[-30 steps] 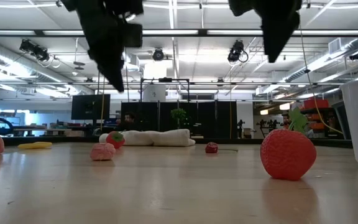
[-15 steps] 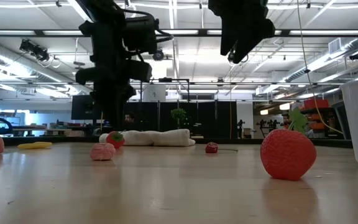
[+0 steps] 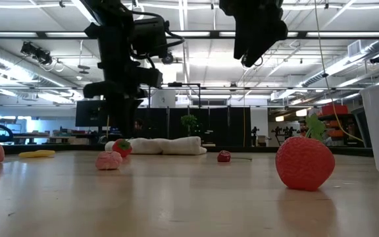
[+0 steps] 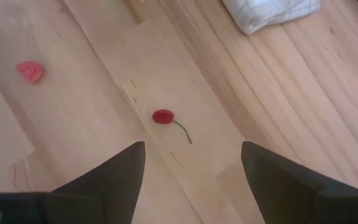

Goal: Pick and placing Produce into tupperware
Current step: Put the top strawberry into the white bin

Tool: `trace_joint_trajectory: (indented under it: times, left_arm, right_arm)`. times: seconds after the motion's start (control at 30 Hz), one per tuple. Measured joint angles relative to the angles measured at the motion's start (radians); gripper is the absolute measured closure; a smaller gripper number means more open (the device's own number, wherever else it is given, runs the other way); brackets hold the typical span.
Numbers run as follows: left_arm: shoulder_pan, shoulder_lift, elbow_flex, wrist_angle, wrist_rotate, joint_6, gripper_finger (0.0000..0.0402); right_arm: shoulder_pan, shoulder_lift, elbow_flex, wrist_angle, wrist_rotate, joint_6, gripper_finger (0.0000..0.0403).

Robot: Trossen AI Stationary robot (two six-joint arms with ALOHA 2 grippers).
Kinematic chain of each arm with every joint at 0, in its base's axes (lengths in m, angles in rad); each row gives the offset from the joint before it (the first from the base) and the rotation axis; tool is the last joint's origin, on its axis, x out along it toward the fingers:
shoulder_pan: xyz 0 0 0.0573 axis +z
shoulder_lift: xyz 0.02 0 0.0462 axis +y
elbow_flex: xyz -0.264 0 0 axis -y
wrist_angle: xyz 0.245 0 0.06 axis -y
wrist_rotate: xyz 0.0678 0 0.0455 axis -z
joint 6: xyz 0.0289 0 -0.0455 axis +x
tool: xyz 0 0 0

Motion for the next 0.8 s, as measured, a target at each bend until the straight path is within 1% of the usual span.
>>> trace_joint_trajectory:
  times: [0.47,0.8]
  left_arm:
    - [-0.002,0.013,-0.002,0.040,0.000,-0.004,0.0294]
    - [-0.007,0.055,-0.003,0.049,0.011,-0.062,0.0294]
  right_arm:
    - [-0.007,0.000,0.000,0.003,0.000,-0.007,0.0128]
    - [-0.005,0.000,0.000,0.018,-0.001,-0.003,0.0128]
